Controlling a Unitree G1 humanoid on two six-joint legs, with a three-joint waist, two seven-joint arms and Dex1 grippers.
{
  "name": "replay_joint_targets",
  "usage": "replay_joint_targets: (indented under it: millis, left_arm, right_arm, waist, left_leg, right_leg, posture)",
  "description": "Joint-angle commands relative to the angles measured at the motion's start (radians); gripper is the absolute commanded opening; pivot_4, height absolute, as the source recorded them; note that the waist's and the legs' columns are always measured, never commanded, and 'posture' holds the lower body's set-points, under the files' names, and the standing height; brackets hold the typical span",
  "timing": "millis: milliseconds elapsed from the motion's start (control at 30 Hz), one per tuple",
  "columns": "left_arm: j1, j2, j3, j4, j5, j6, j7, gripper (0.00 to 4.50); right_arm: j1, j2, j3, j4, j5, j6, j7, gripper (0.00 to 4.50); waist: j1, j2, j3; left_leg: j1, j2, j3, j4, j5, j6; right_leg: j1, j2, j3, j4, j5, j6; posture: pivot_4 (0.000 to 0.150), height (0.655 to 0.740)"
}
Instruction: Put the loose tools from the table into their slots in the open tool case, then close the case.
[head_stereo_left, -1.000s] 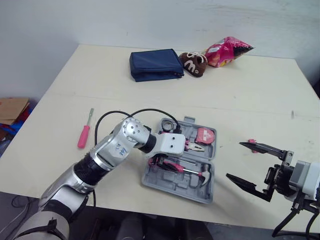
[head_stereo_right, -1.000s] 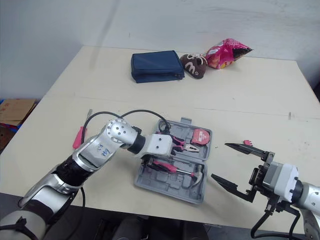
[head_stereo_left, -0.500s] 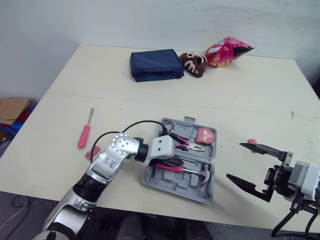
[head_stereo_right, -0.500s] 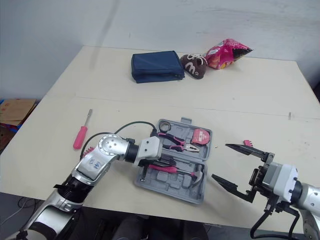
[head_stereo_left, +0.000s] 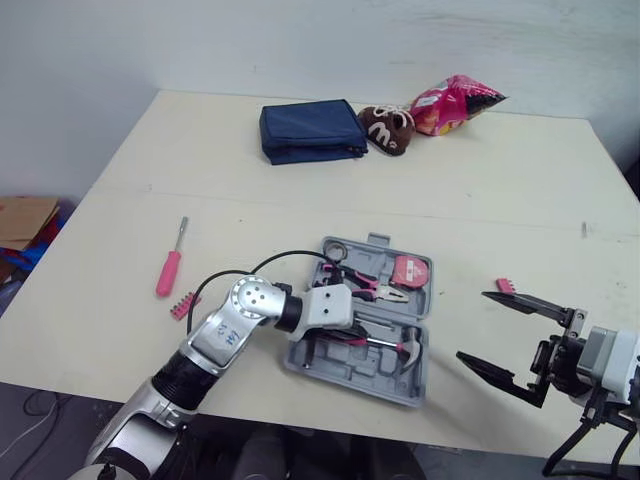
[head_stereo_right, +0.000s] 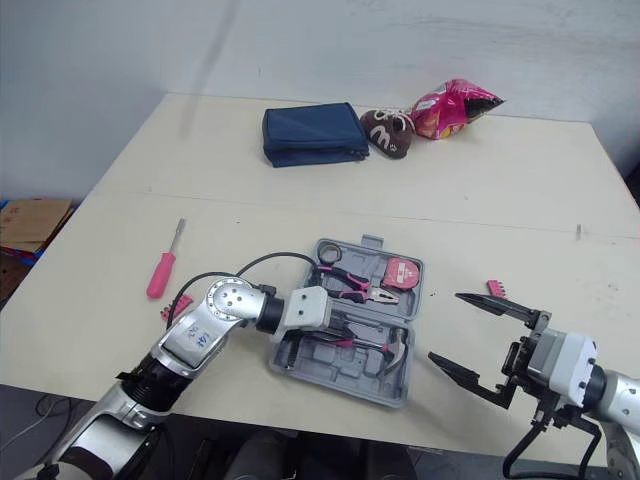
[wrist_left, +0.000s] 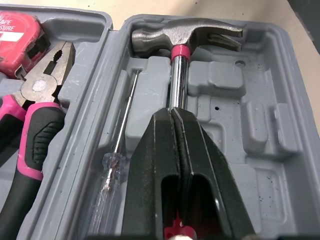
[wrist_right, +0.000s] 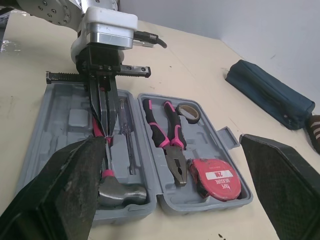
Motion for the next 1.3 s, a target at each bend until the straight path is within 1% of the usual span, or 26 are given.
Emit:
replay_joint_targets:
  millis: [33, 167, 233, 267, 333, 433, 533, 600, 667, 733, 800, 867, 900, 933, 967, 1000, 1033, 1133, 1233, 1300]
  left_arm:
    - [0.021, 0.045, -0.082, 0.048, 0.088, 0.008, -0.023, 0.02]
    - [0.015, 0.074, -0.150, 0.084, 0.157, 0.005, -0.031, 0.02]
    - [0.013, 0.078, -0.188, 0.114, 0.188, 0.053, -0.031, 0.02]
    - [0.013, 0.079, -0.202, 0.129, 0.196, 0.067, -0.033, 0.02]
    - [0.017, 0.071, -0.211, 0.152, 0.199, 0.105, -0.027, 0.02]
    - [0.021, 0.077, -0.235, 0.171, 0.208, 0.170, -0.034, 0.02]
    - [0.024, 0.064, -0.220, 0.179, 0.189, 0.203, -0.014, 0.02]
    - [0.019, 0.058, -0.180, 0.173, 0.156, 0.172, -0.010, 0.02]
    - [0.022, 0.050, -0.124, 0.153, 0.105, 0.100, -0.020, 0.02]
    - [0.034, 0.036, -0.057, 0.127, 0.035, 0.001, -0.038, 0.02]
    - [0.054, 0.031, 0.035, 0.078, -0.069, -0.075, -0.078, 0.02]
    - [0.071, 0.039, 0.111, 0.042, -0.143, -0.144, -0.110, 0.02]
    - [0.077, 0.043, 0.130, 0.034, -0.161, -0.175, -0.127, 0.02]
    - [0.089, 0.055, 0.165, 0.015, -0.196, -0.172, -0.140, 0.02]
    - [0.108, 0.075, 0.205, -0.002, -0.231, -0.187, -0.159, 0.02]
    - [0.133, 0.117, 0.249, -0.024, -0.270, -0.177, -0.190, 0.02]
    - [0.156, 0.147, 0.297, -0.036, -0.300, -0.192, -0.207, 0.02]
    - [0.234, 0.230, 0.464, -0.076, -0.386, -0.124, -0.166, 0.78]
    - [0.310, 0.284, 0.598, -0.075, -0.409, -0.097, -0.103, 2.17]
    - [0.372, 0.316, 0.720, -0.035, -0.398, -0.129, -0.058, 2.99]
  right_arm:
    - [-0.001, -0.003, -0.024, -0.032, 0.009, -0.006, -0.010, 4.50]
    - [-0.004, -0.005, -0.021, -0.034, 0.008, -0.002, -0.016, 4.50]
    - [-0.006, -0.005, -0.019, -0.035, 0.006, -0.001, -0.020, 4.50]
    - [-0.008, -0.005, -0.018, -0.035, 0.005, 0.000, -0.023, 4.50]
    - [-0.013, -0.006, -0.015, -0.032, 0.003, 0.001, -0.027, 4.50]
    - [-0.019, -0.006, -0.012, -0.028, 0.001, 0.000, -0.029, 4.50]
    - [-0.024, -0.005, -0.010, -0.026, -0.002, 0.001, -0.031, 4.50]
    - [-0.023, -0.004, -0.012, -0.026, -0.003, 0.001, -0.033, 4.50]
    - [-0.021, -0.003, -0.014, -0.025, -0.003, 0.001, -0.033, 4.50]
    - [-0.019, -0.003, -0.018, -0.022, -0.005, 0.000, -0.033, 4.50]
    - [-0.014, -0.004, -0.029, -0.019, -0.004, -0.001, -0.033, 4.50]
    - [-0.007, -0.007, -0.047, -0.010, 0.001, -0.005, -0.027, 4.50]
    - [-0.004, -0.009, -0.052, -0.006, 0.003, -0.006, -0.024, 4.50]
    - [0.001, -0.012, -0.064, 0.003, 0.006, -0.008, -0.017, 4.50]
    - [0.007, -0.017, -0.078, 0.016, 0.007, -0.013, -0.007, 4.50]
    - [0.014, -0.023, -0.098, 0.037, 0.010, -0.021, 0.009, 4.50]
    - [0.018, -0.028, -0.118, 0.060, 0.012, -0.028, 0.023, 4.50]
    - [0.042, -0.039, -0.197, 0.132, 0.011, -0.059, 0.059, 4.50]
    - [0.062, -0.040, -0.258, 0.192, 0.006, -0.092, 0.083, 4.50]
    - [0.077, -0.043, -0.303, 0.268, -0.004, -0.130, 0.106, 4.50]
  waist:
    - [0.000, 0.000, 0.000]
    - [-0.001, 0.000, -0.002]
    - [-0.001, -0.001, -0.007]
    - [-0.001, -0.001, -0.009]
    - [-0.002, -0.001, -0.012]
    - [-0.002, -0.003, -0.022]
    - [-0.002, -0.005, -0.030]
    - [-0.002, -0.004, -0.033]
    - [-0.002, -0.002, -0.034]
    - [-0.004, 0.000, -0.033]
    - [-0.006, 0.005, -0.029]
    - [-0.004, 0.004, -0.023]
    - [-0.002, 0.004, -0.022]
    - [-0.001, 0.005, -0.020]
    - [0.001, 0.007, -0.017]
    - [0.001, 0.008, -0.013]
    - [0.001, 0.008, -0.011]
    - [-0.002, 0.007, -0.007]
    - [-0.003, 0.005, -0.004]
    - [-0.004, 0.004, -0.002]
  left_leg:
    - [0.000, 0.000, 0.000, 0.000, 0.000, 0.000]
    - [0.002, 0.000, 0.000, -0.001, 0.000, 0.000]
    - [0.003, 0.000, 0.000, -0.001, -0.001, 0.001]
    - [0.004, 0.000, 0.000, -0.001, -0.003, 0.004]
    - [0.005, 0.001, 0.000, -0.001, -0.004, 0.005]
    - [0.010, 0.003, 0.000, -0.003, -0.007, 0.003]
    - [0.013, 0.005, 0.000, -0.004, -0.009, 0.002]
    - [0.016, 0.005, 0.000, -0.006, -0.009, 0.002]
    - [0.018, 0.005, 0.000, -0.007, -0.009, 0.002]
    - [0.018, 0.006, 0.000, -0.008, -0.009, 0.002]
    - [0.016, 0.007, 0.000, -0.009, -0.008, 0.002]
    - [0.015, 0.008, 0.000, -0.009, -0.008, 0.001]
    - [0.012, 0.008, 0.000, -0.009, -0.008, 0.000]
    - [0.004, 0.008, -0.001, -0.008, -0.007, 0.000]
    - [-0.002, 0.008, -0.001, -0.007, -0.005, 0.000]
    - [-0.003, 0.008, -0.001, -0.003, -0.003, -0.003]
    - [-0.003, 0.007, -0.001, -0.002, -0.004, -0.003]
    - [-0.003, 0.005, 0.000, -0.002, -0.005, -0.001]
    - [-0.003, 0.005, 0.000, -0.002, -0.008, 0.004]
    - [-0.002, 0.005, 0.000, -0.002, -0.009, 0.005]
  right_leg:
    - [0.000, 0.000, 0.000, 0.000, 0.000, 0.000]
    - [0.002, 0.000, 0.000, -0.001, 0.000, 0.000]
    - [0.002, 0.000, 0.000, -0.001, 0.000, 0.000]
    - [0.003, 0.000, 0.000, -0.001, 0.000, 0.000]
    - [0.005, 0.000, 0.001, -0.002, 0.000, 0.000]
    - [0.017, 0.001, 0.000, -0.006, -0.001, -0.002]
    - [0.020, 0.001, 0.000, -0.008, -0.002, -0.004]
    - [0.022, 0.001, 0.000, -0.008, -0.003, -0.006]
    - [0.023, 0.000, 0.001, -0.009, -0.006, -0.011]
    - [0.022, 0.000, 0.001, -0.009, -0.007, -0.013]
    - [0.018, 0.001, 0.001, -0.008, -0.005, -0.010]
    - [0.013, 0.002, -0.001, -0.007, -0.005, -0.009]
    - [0.009, 0.002, -0.001, -0.006, -0.005, -0.009]
    - [0.001, 0.003, -0.002, -0.004, -0.005, -0.009]
    - [-0.003, 0.003, -0.002, -0.004, -0.004, -0.008]
    - [-0.003, 0.004, -0.003, -0.004, -0.004, -0.008]
    - [-0.002, 0.004, -0.003, -0.004, -0.005, -0.007]
    - [-0.002, 0.003, -0.003, -0.005, -0.005, -0.006]
    - [-0.001, 0.002, -0.003, -0.005, -0.004, -0.004]
    - [-0.001, 0.001, -0.002, -0.005, -0.003, -0.003]
  posture:
    - [0.150, 0.7400]
    - [0.150, 0.7400]
    - [0.150, 0.7400]
    - [0.150, 0.7400]
    - [0.150, 0.7400]
    - [0.150, 0.7400]
    - [0.150, 0.7400]
    - [0.150, 0.7400]
    - [0.150, 0.7400]
    - [0.150, 0.7400]
    - [0.150, 0.7400]
    - [0.150, 0.7400]
    - [0.150, 0.7400]
    - [0.150, 0.7400]
    - [0.150, 0.7400]
    - [0.150, 0.7400]
    - [0.150, 0.7400]
    - [0.150, 0.7400]
    - [0.150, 0.7400]
    - [0.150, 0.7400]
